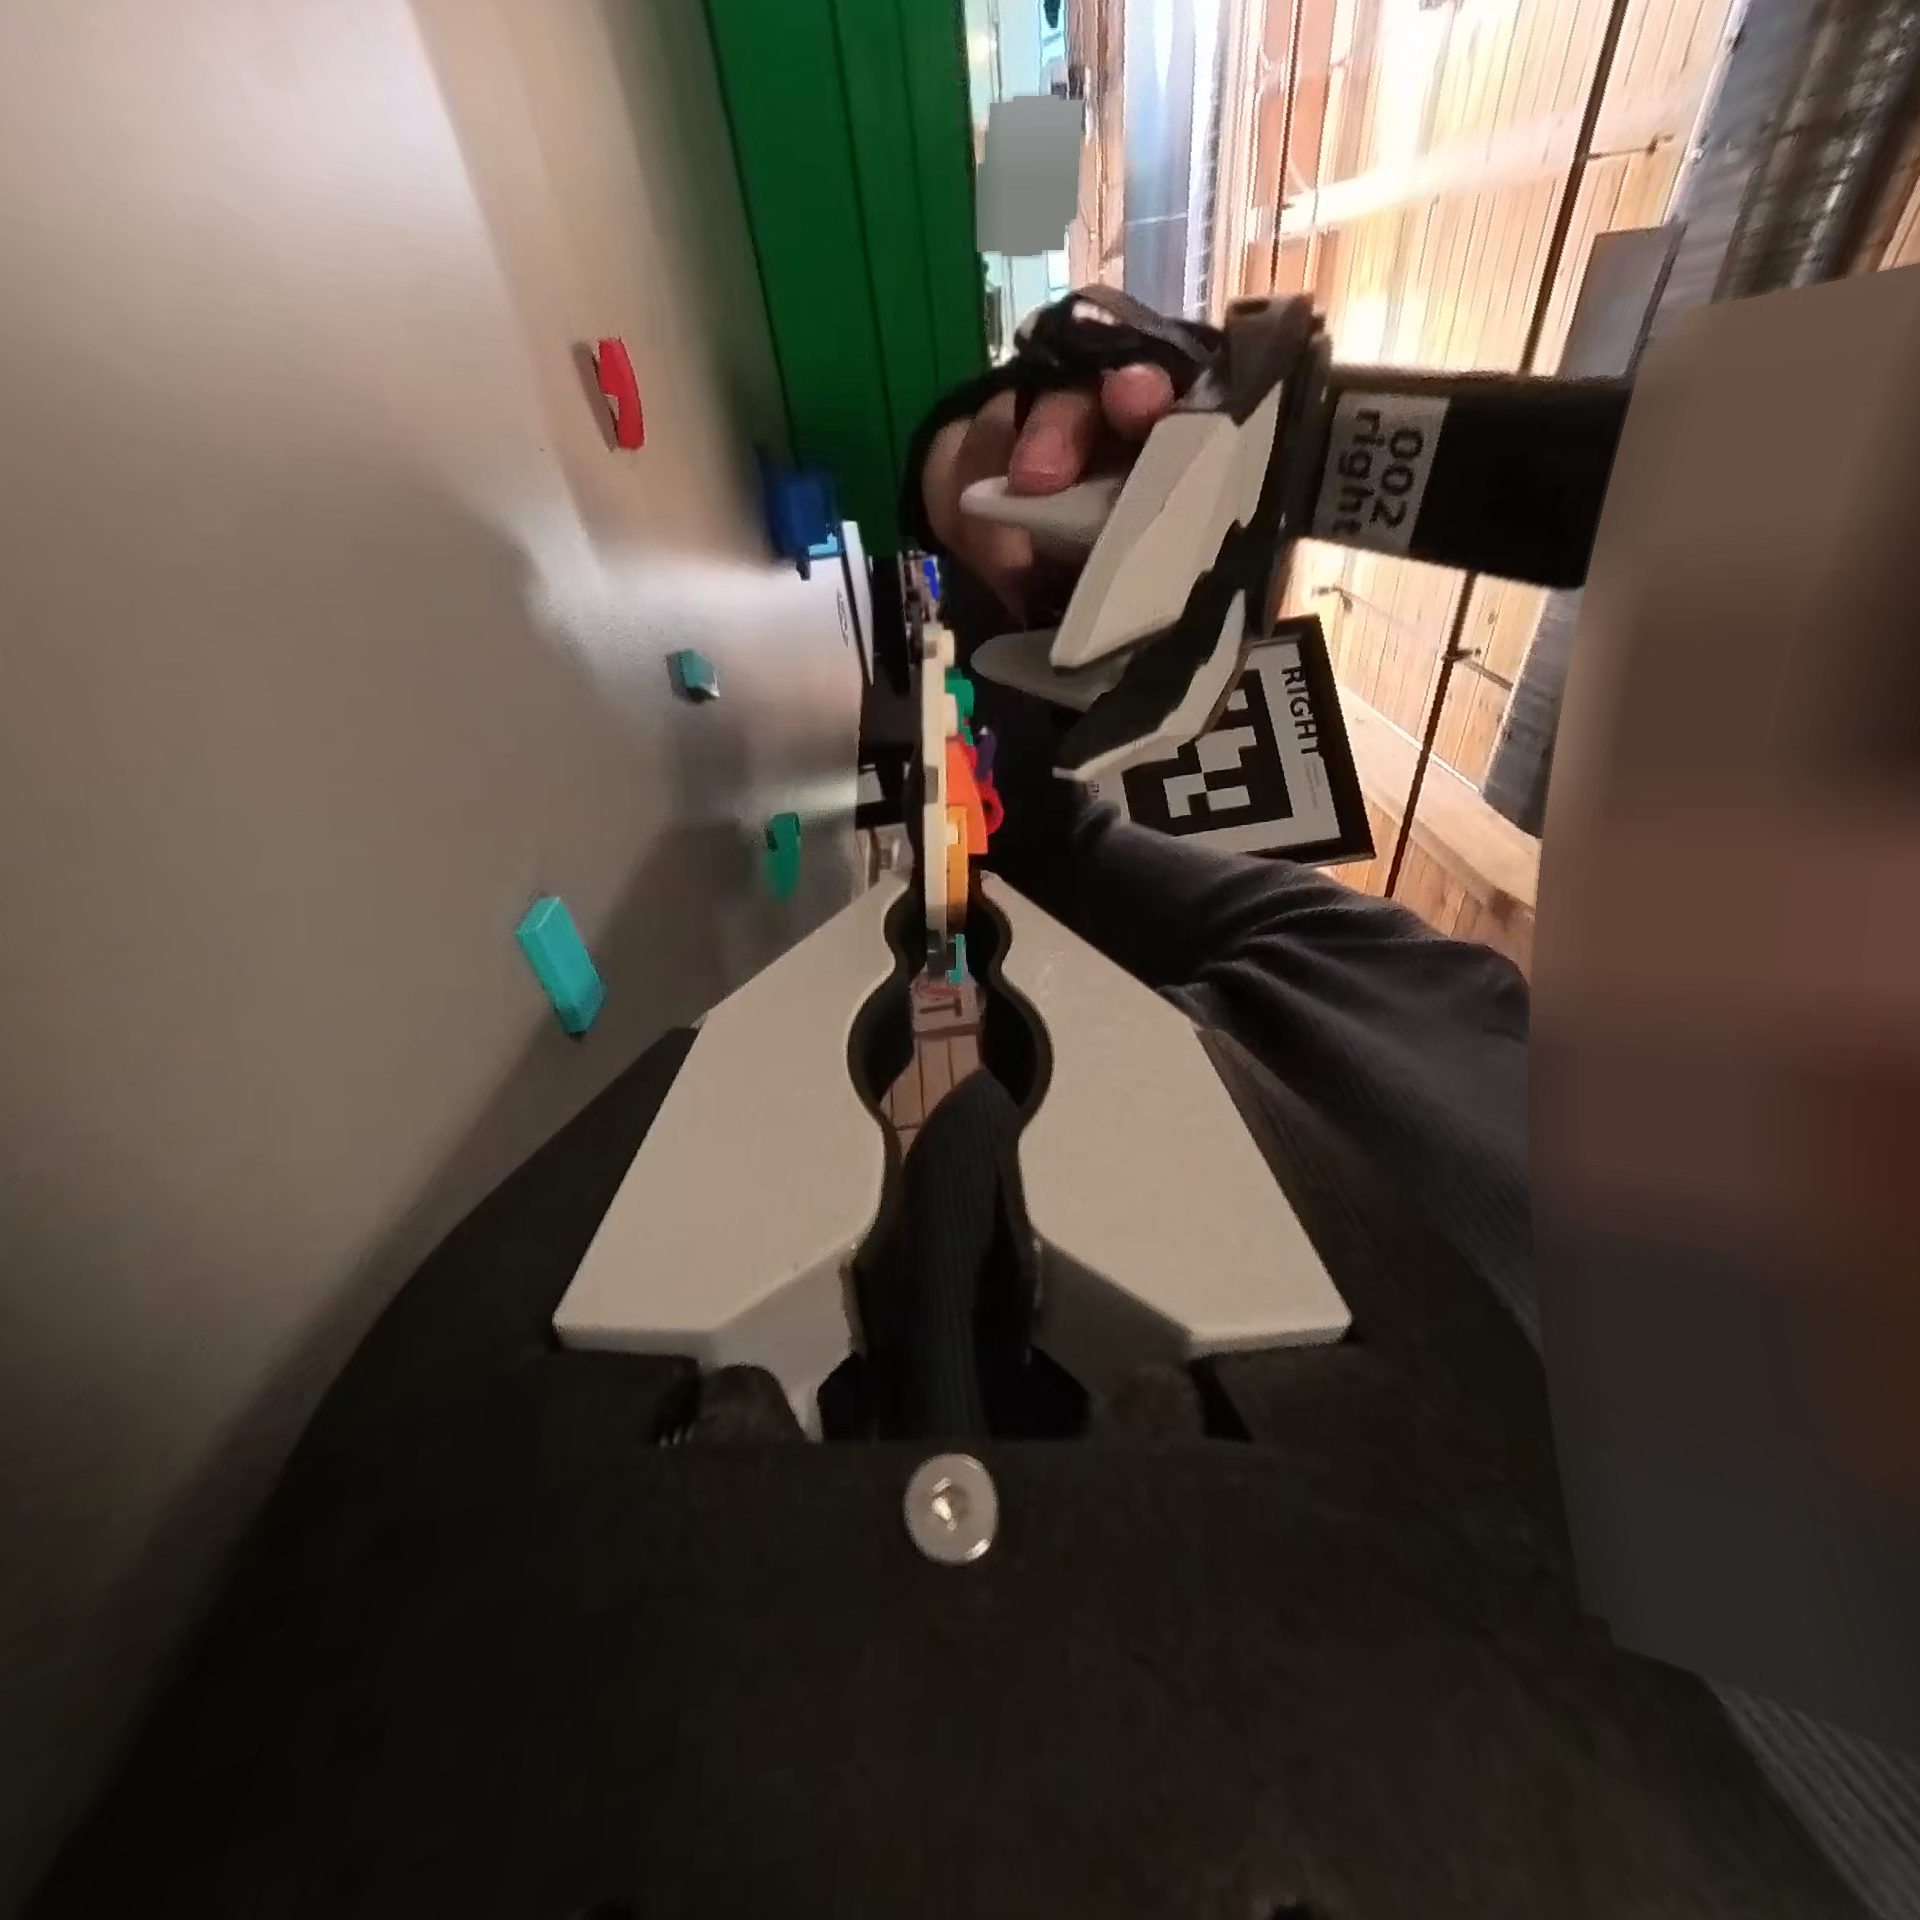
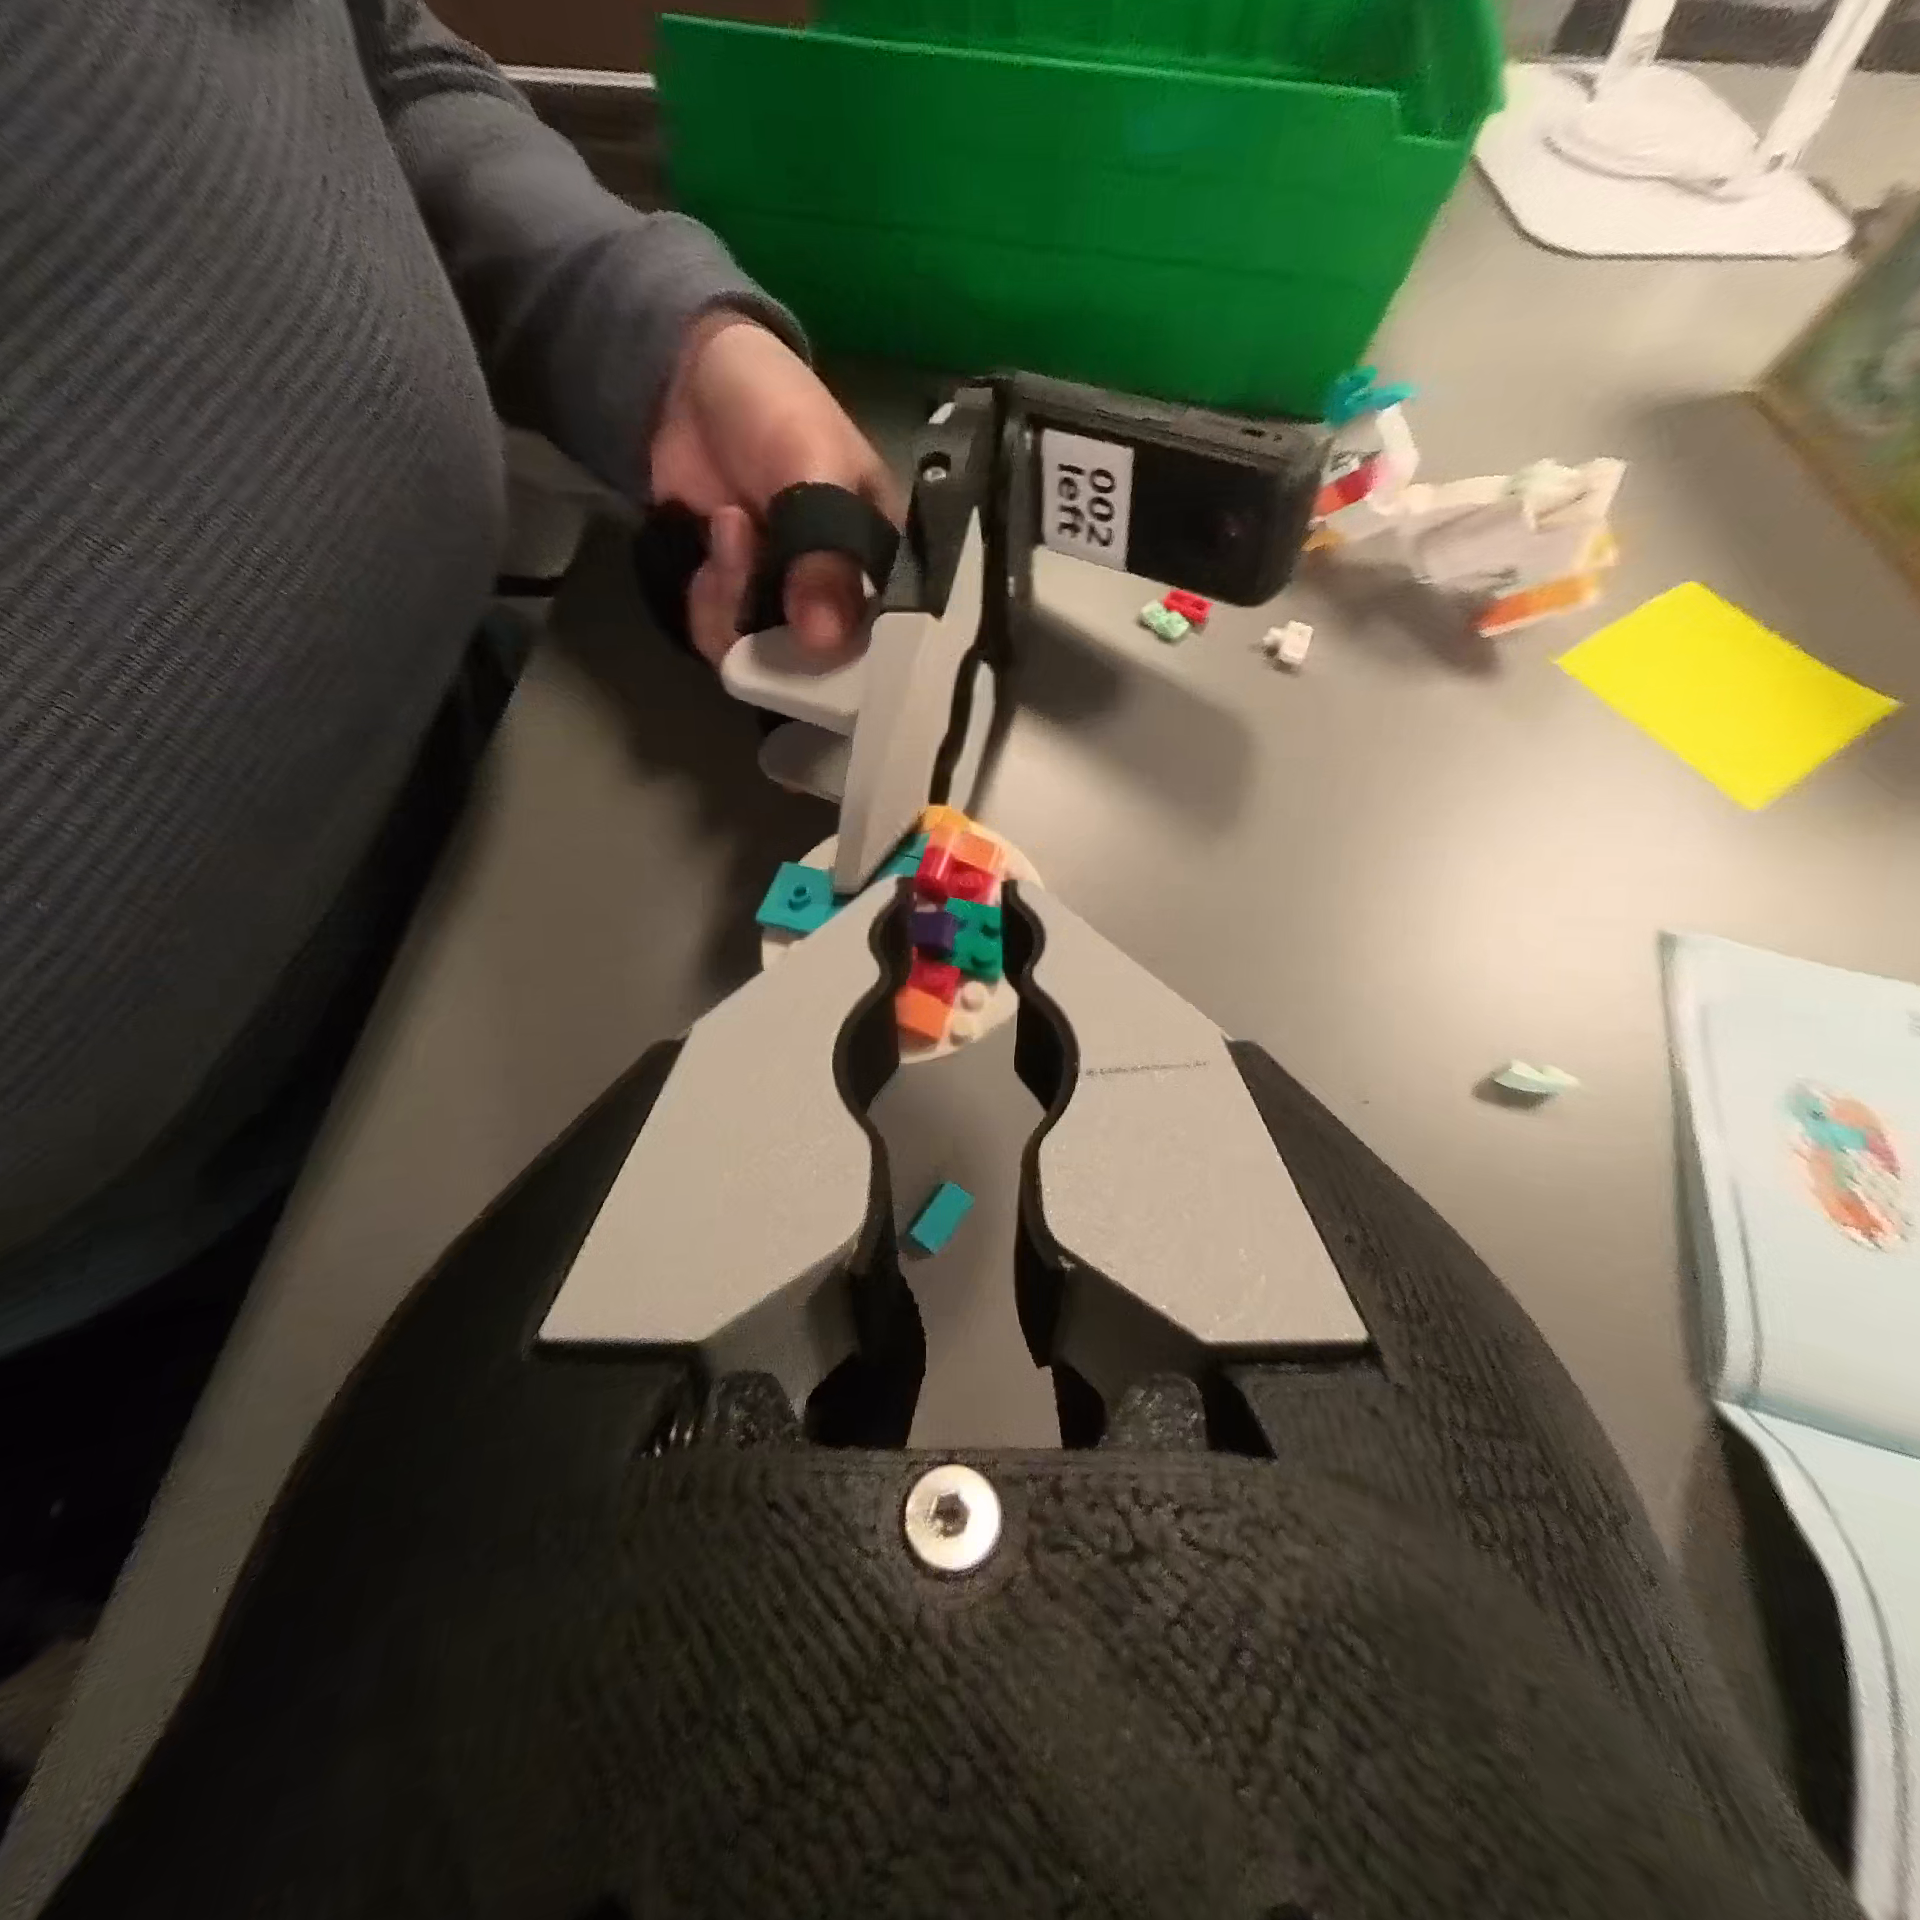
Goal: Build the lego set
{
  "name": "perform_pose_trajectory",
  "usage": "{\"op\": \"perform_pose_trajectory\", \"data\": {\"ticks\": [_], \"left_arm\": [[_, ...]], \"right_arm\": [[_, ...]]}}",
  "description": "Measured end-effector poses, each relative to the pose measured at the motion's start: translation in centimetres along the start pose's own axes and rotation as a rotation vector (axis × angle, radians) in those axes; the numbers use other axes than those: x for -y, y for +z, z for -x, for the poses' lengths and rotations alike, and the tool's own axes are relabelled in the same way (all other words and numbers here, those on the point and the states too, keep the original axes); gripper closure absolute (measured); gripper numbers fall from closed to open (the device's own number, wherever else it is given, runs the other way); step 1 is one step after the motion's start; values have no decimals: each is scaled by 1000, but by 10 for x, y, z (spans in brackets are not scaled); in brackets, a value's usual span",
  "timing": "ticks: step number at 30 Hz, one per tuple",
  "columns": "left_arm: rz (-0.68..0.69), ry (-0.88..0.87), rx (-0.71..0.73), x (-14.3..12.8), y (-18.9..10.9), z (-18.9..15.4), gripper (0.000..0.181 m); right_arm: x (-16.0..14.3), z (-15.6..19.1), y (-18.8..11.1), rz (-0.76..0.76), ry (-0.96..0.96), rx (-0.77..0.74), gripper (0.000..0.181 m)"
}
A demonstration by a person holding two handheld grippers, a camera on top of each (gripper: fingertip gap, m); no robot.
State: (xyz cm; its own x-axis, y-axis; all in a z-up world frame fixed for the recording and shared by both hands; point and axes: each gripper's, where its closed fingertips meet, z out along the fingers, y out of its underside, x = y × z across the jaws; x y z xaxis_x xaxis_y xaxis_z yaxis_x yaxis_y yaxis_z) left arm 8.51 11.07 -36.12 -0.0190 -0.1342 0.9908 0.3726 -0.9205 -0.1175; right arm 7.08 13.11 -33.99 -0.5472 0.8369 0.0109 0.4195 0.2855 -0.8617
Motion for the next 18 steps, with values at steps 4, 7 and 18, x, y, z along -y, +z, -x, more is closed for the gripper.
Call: {"op": "perform_pose_trajectory", "data": {"ticks": [4, 7, 18], "left_arm": [[15, 8, 13, 0, 1, 2, 176], [7, 10, 13, 1, 1, 2, 176], [-52, 45, 0, 8, -3, -2, 177]], "right_arm": [[-1, 3, 5, 17, 71, 61, 169], [-5, -4, 5, 50, 59, -6, 166], [-21, -17, 4, -192, 943, 54, 144]]}}
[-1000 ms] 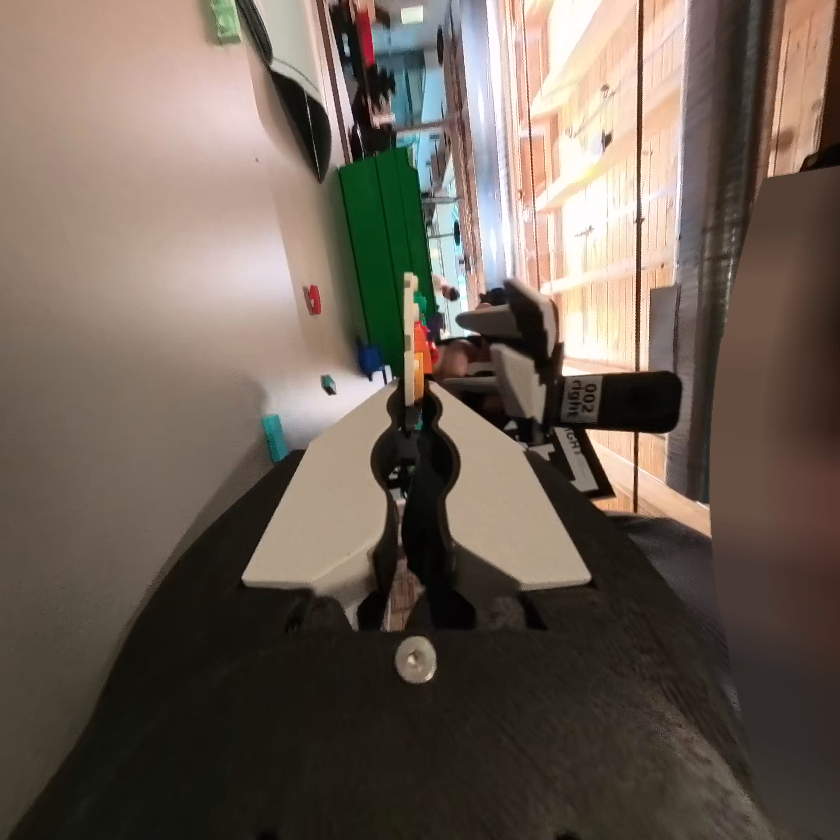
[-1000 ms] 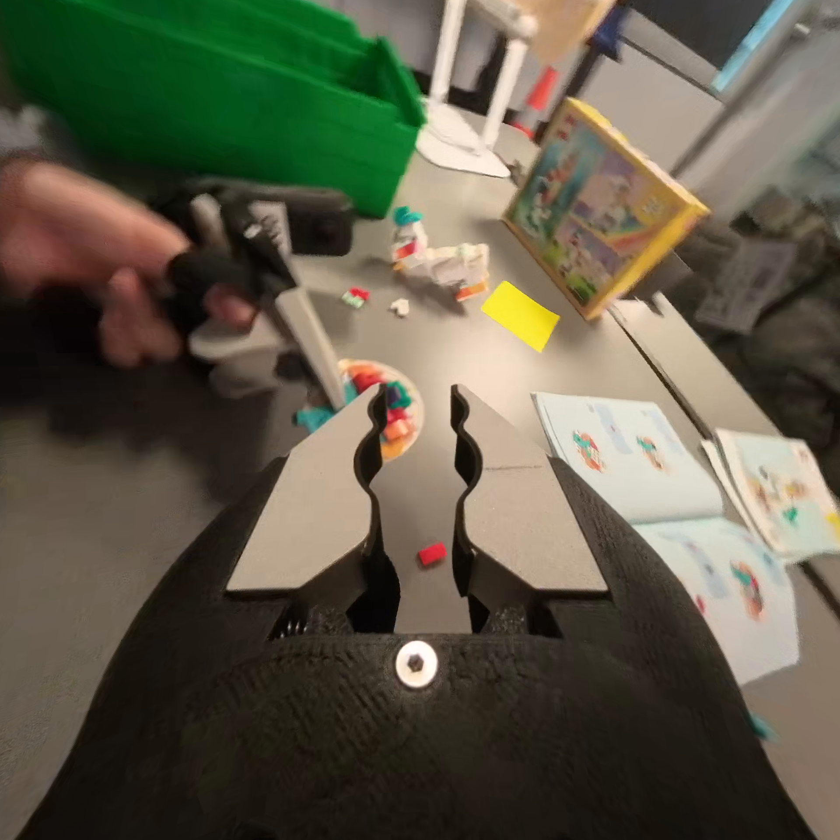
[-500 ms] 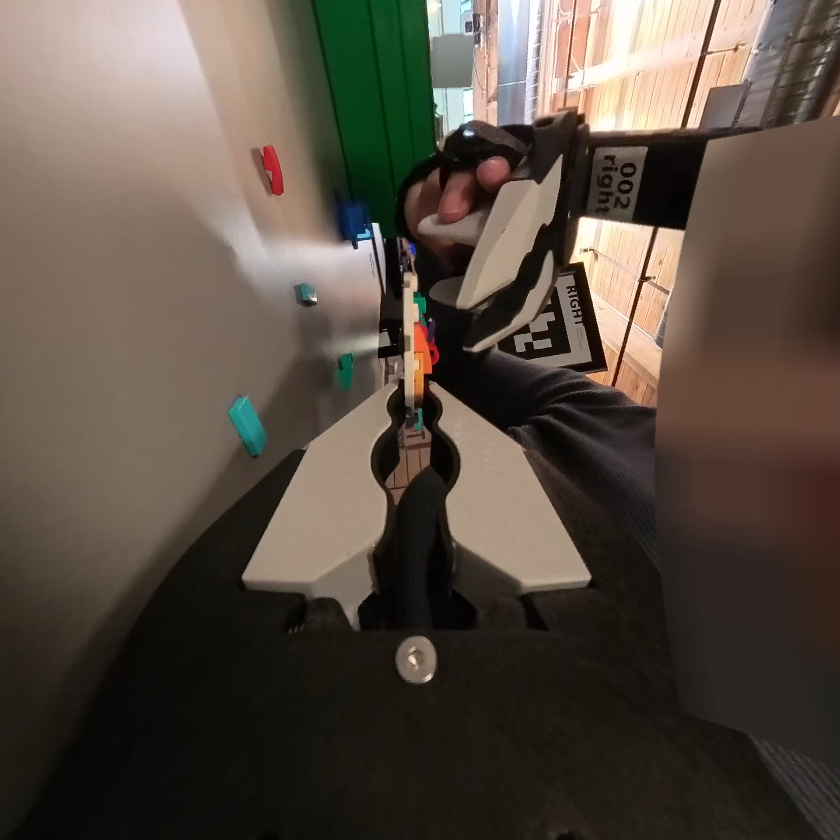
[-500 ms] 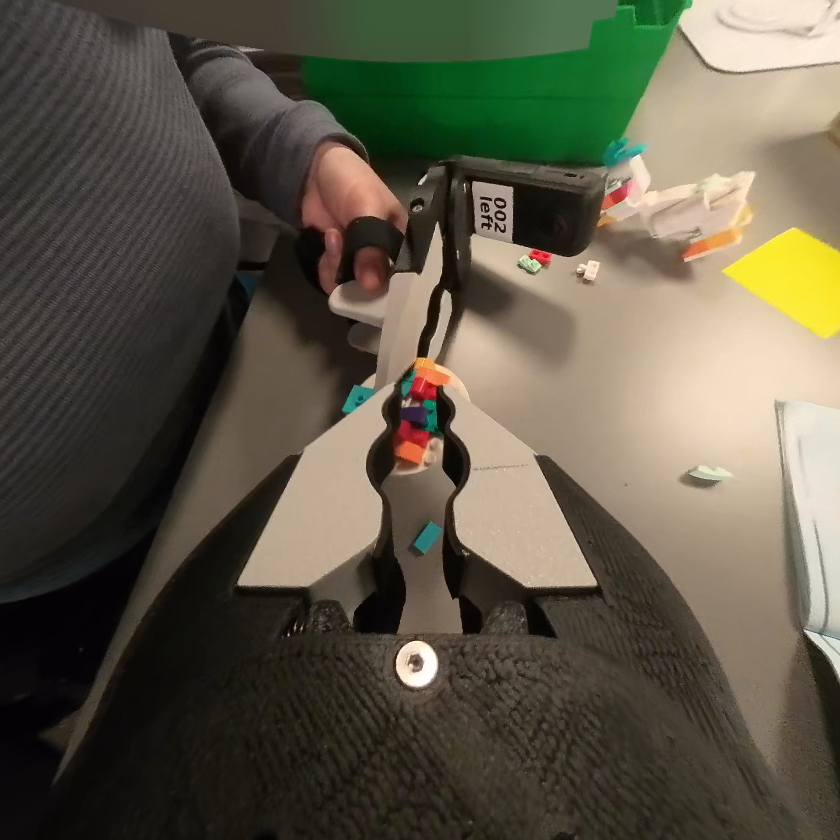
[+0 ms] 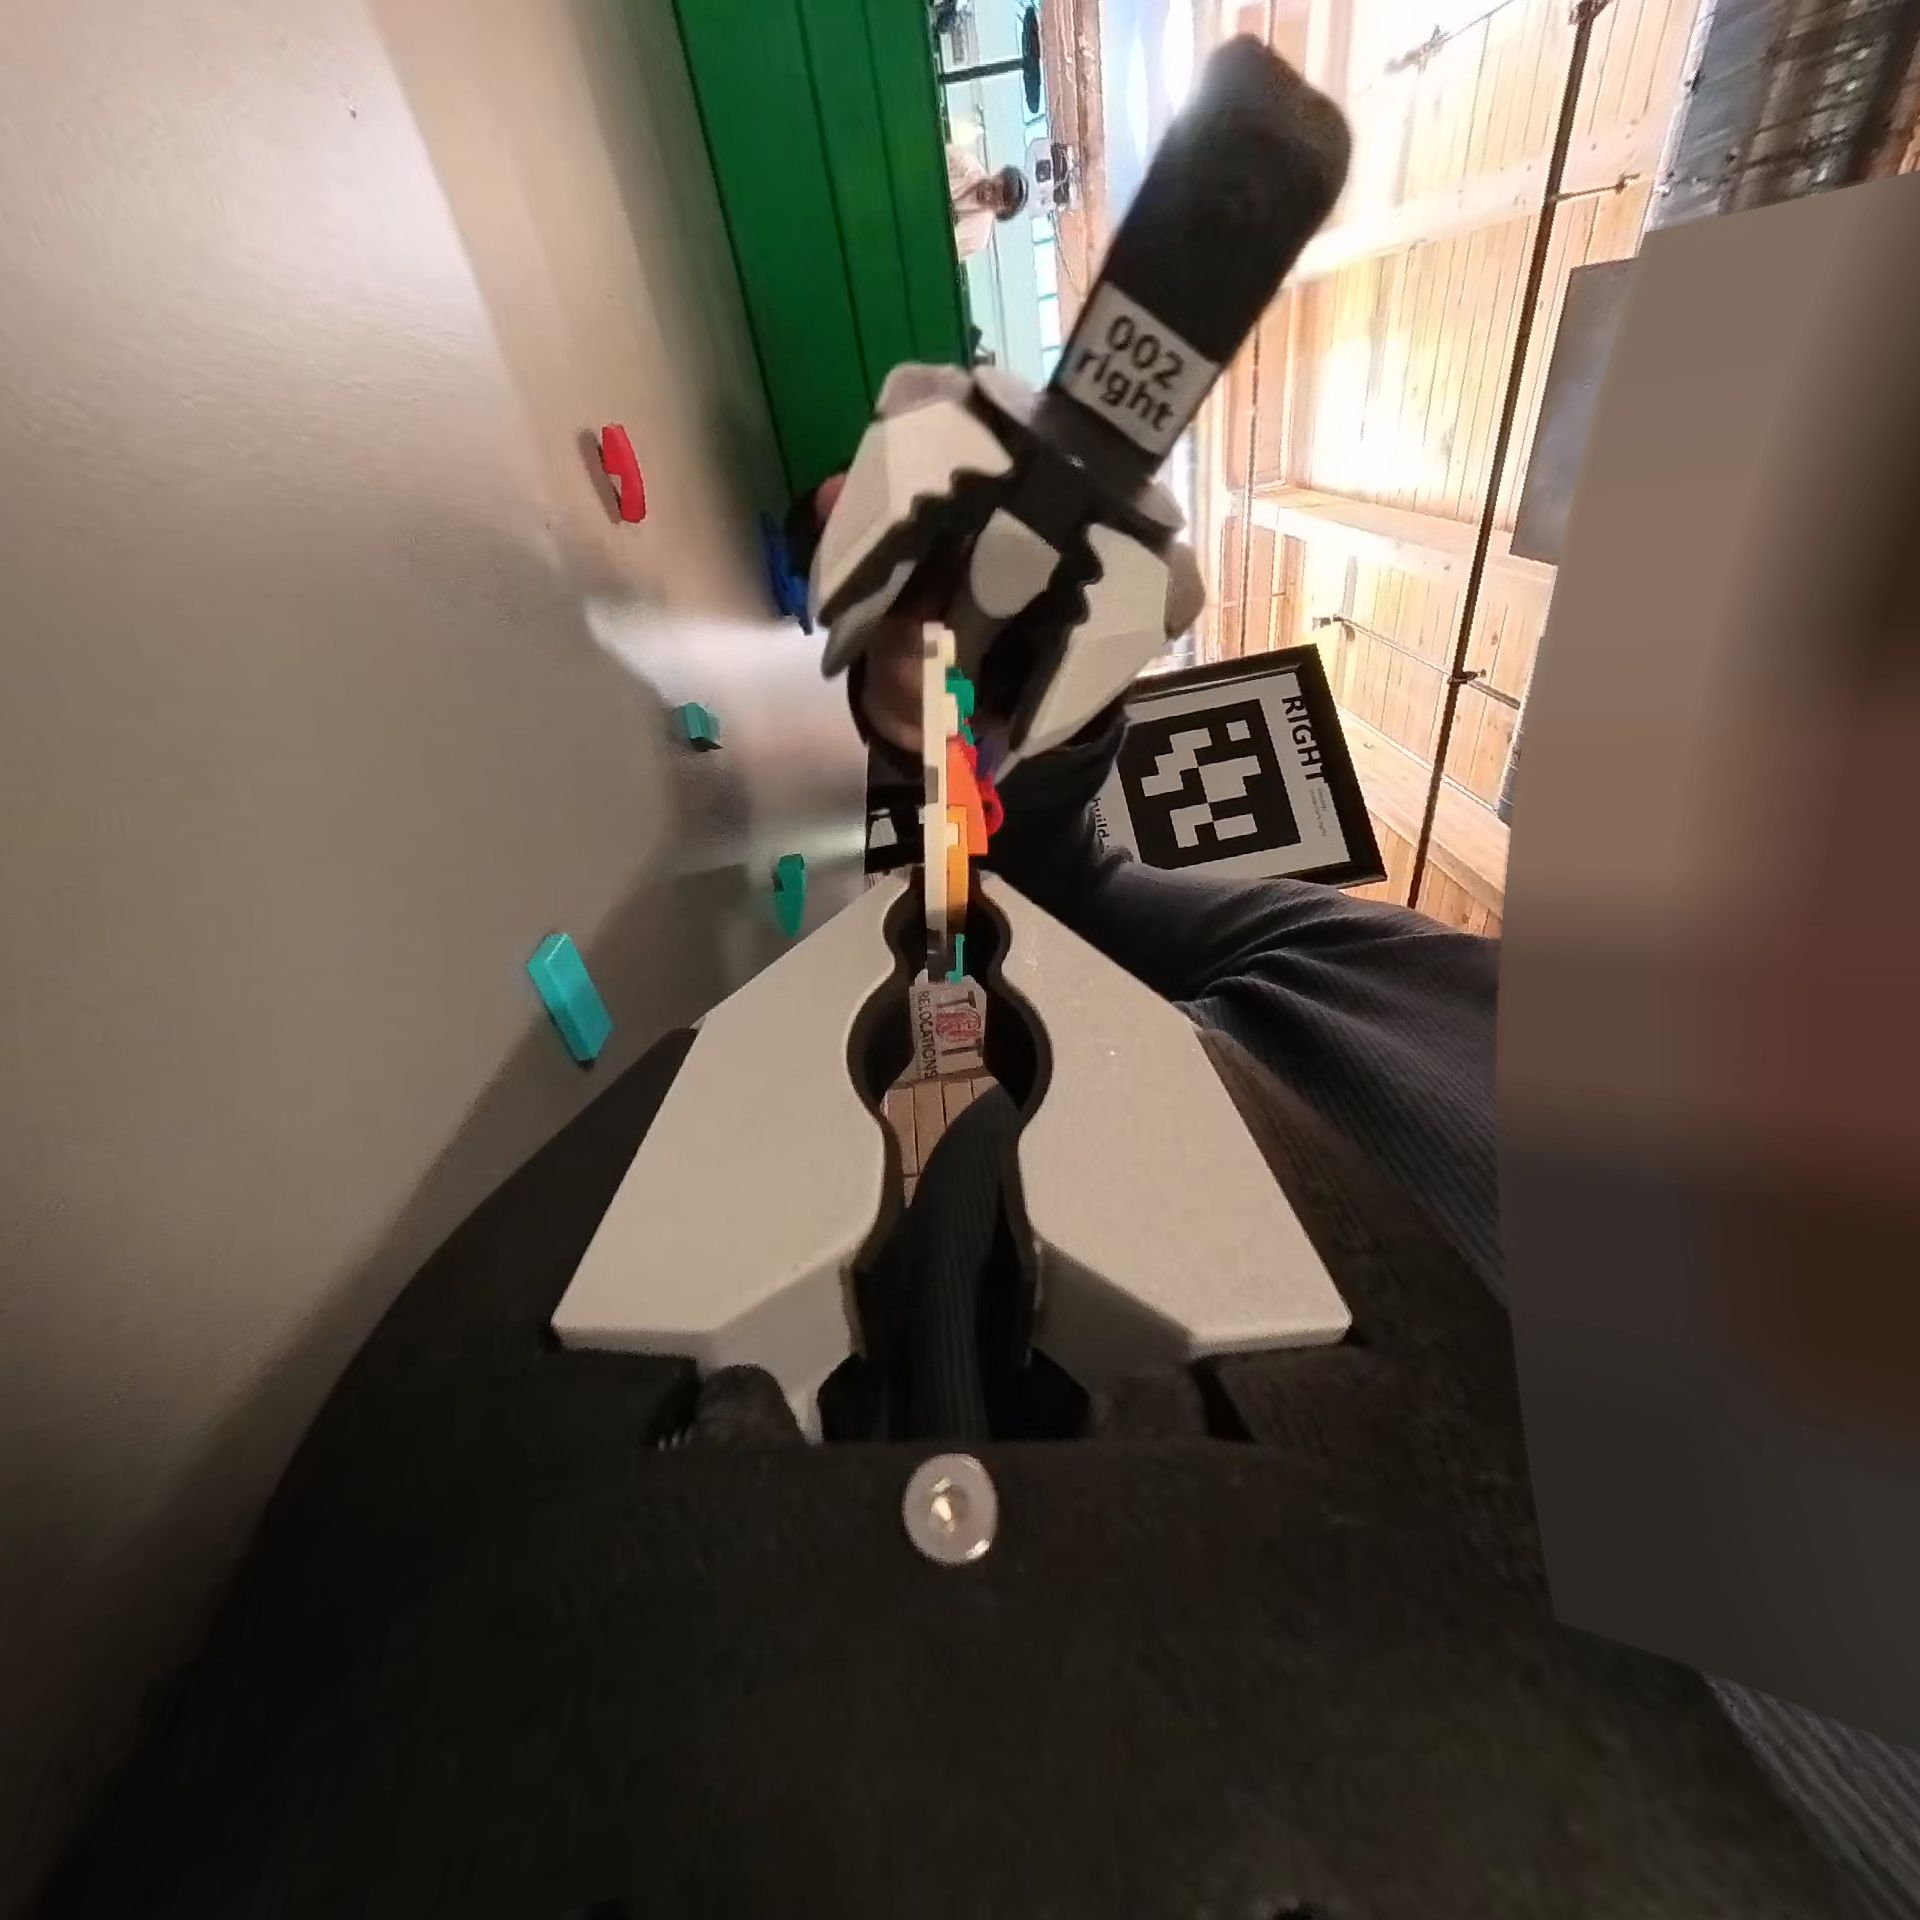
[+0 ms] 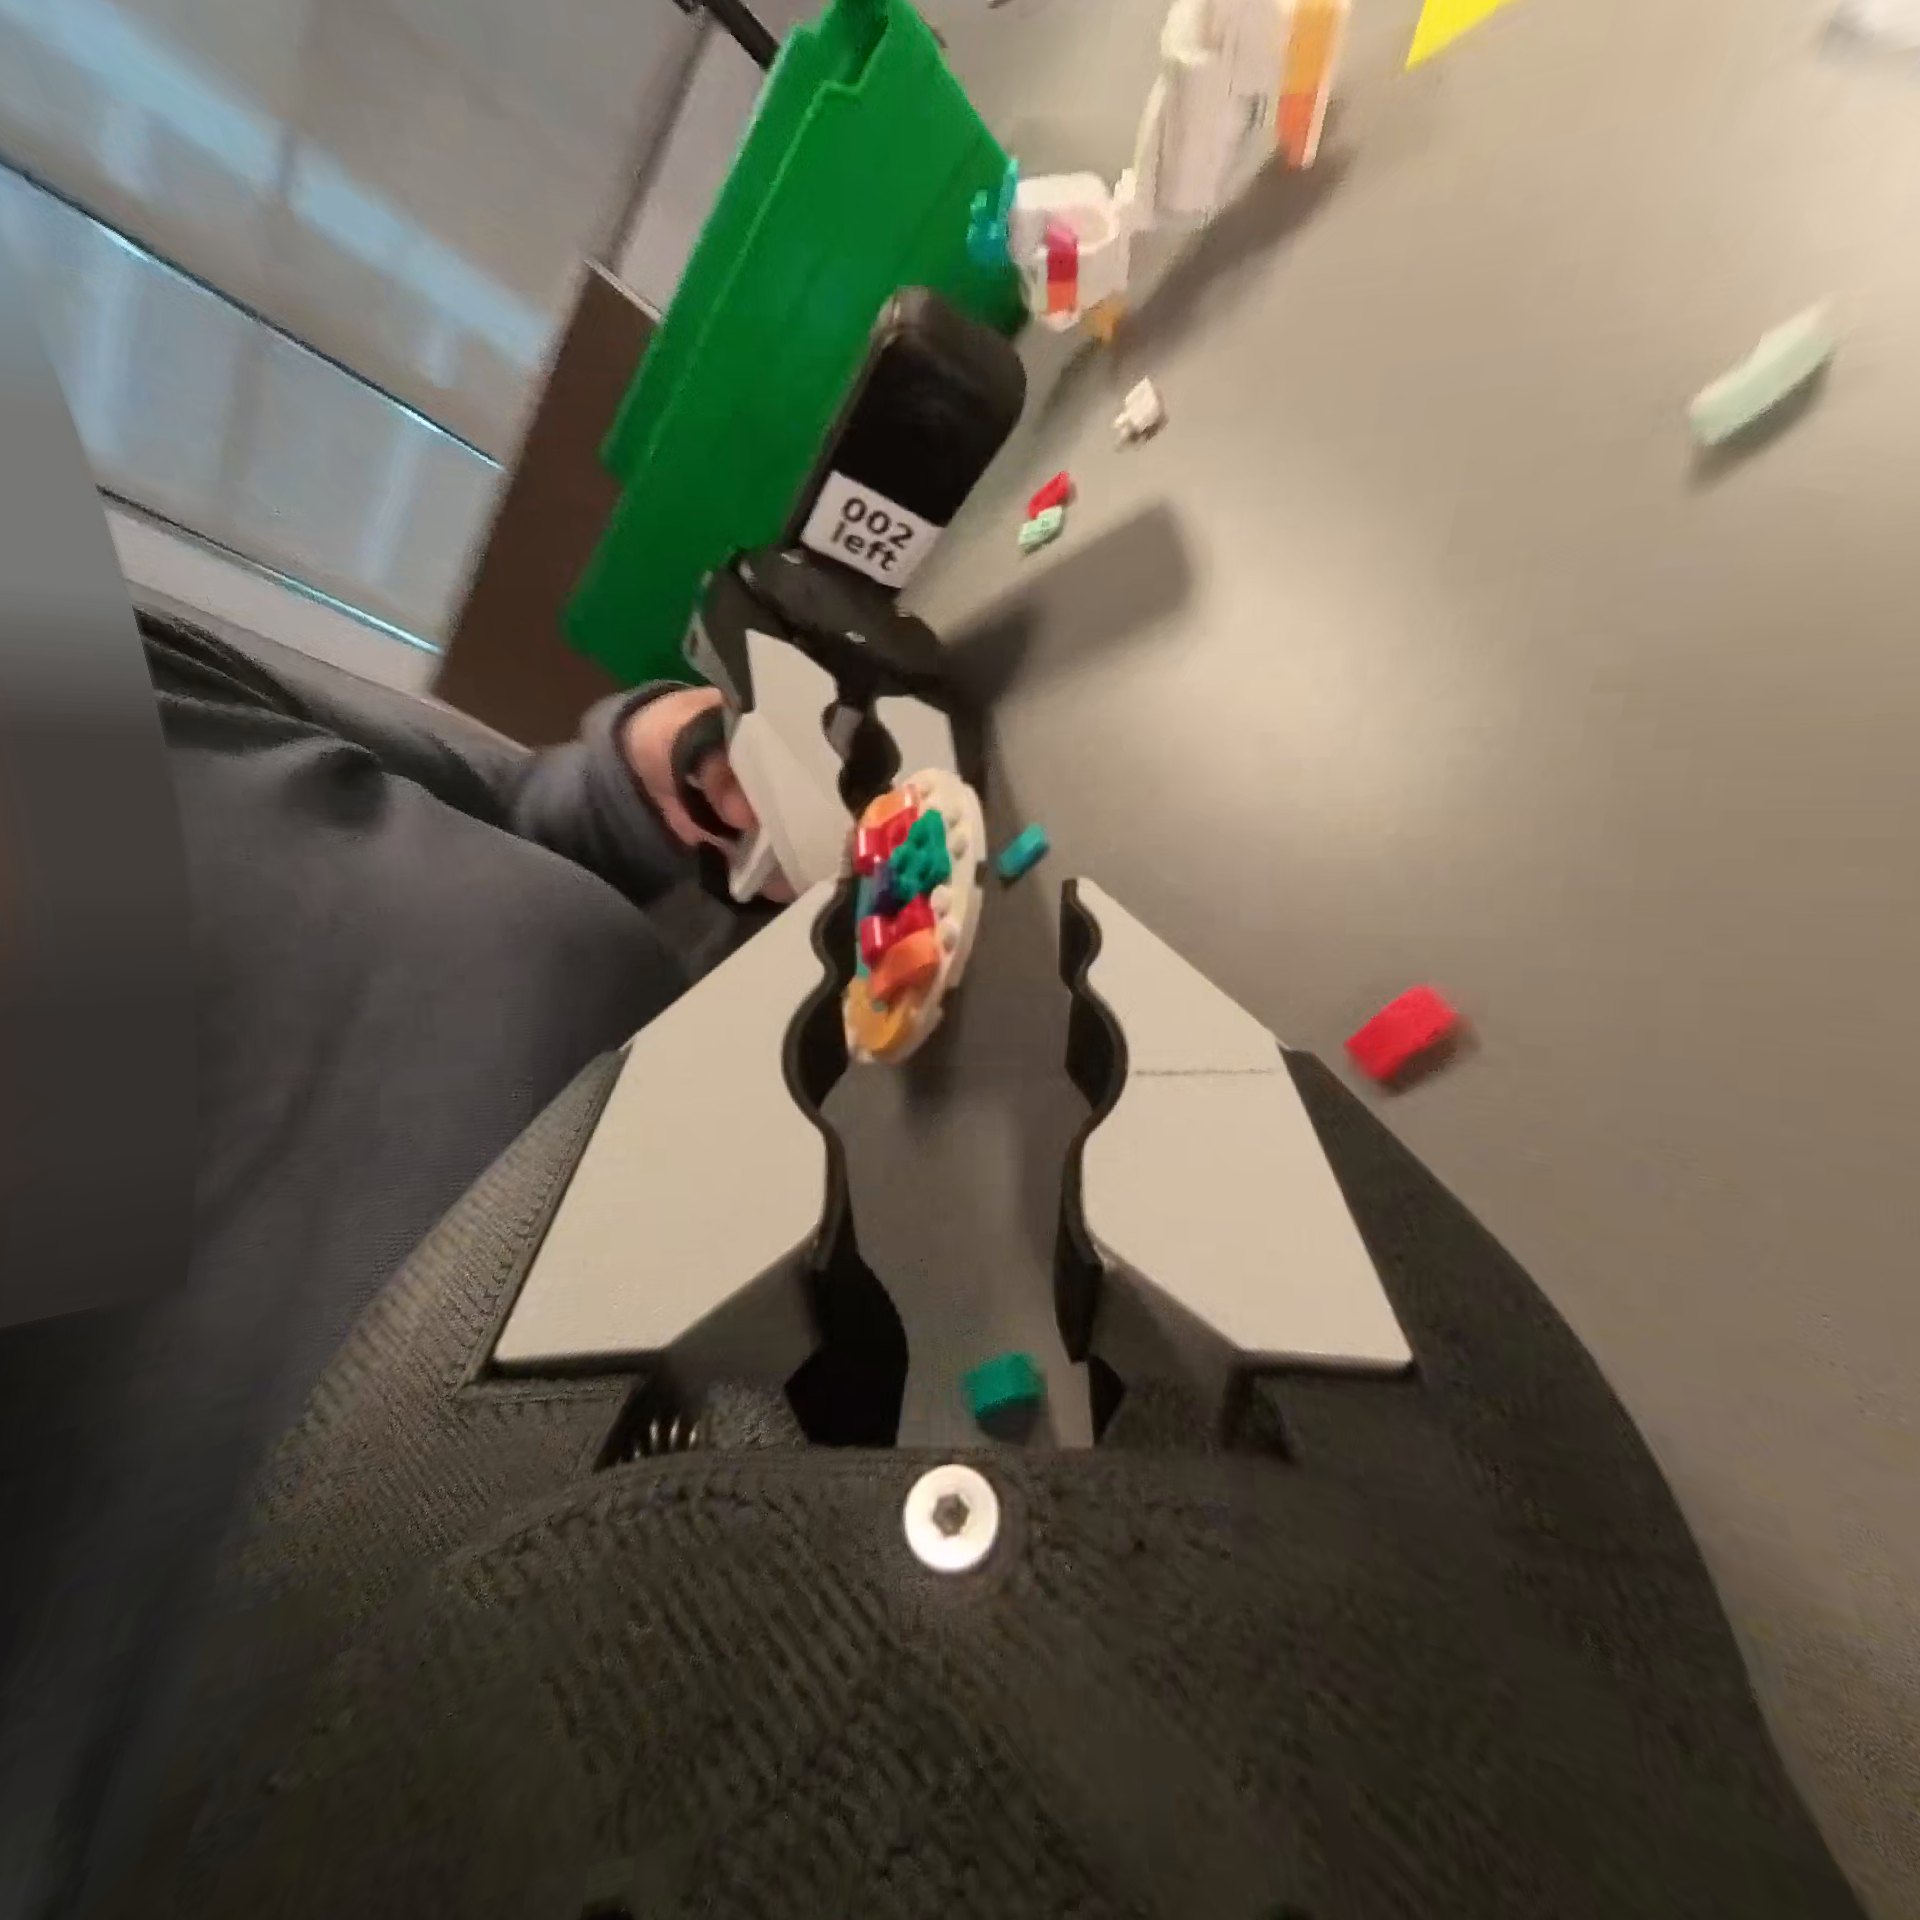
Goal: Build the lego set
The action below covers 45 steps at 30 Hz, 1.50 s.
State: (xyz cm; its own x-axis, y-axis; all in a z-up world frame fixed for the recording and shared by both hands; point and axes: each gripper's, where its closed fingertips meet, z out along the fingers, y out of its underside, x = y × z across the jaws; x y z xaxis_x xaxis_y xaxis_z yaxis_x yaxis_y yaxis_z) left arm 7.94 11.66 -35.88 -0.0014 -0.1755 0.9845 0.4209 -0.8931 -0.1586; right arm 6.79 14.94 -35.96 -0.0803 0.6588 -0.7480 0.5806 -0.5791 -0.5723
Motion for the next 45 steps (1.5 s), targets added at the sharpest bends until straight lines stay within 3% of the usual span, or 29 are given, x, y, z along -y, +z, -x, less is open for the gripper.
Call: {"op": "perform_pose_trajectory", "data": {"ticks": [6, 23, 27, 37, 45], "left_arm": [[-7, 5, -3, 1, 0, -1, 177], [-4, 83, -6, -2, 1, -6, 176], [-18, 236, 18, -5, 4, -12, 177], [11, 242, 6, -10, 8, -13, 177], [24, 197, 4, -10, 8, -10, 177]], "right_arm": [[-8, 15, 11, -42, 199, 150, 153], [-2, 22, 13, -132, 315, 250, 172], [-1, 30, 11, -158, 266, 271, 172], [-6, 35, 7, -116, 142, 224, 172], [-5, 30, 7, -129, 160, 228, 171]]}}
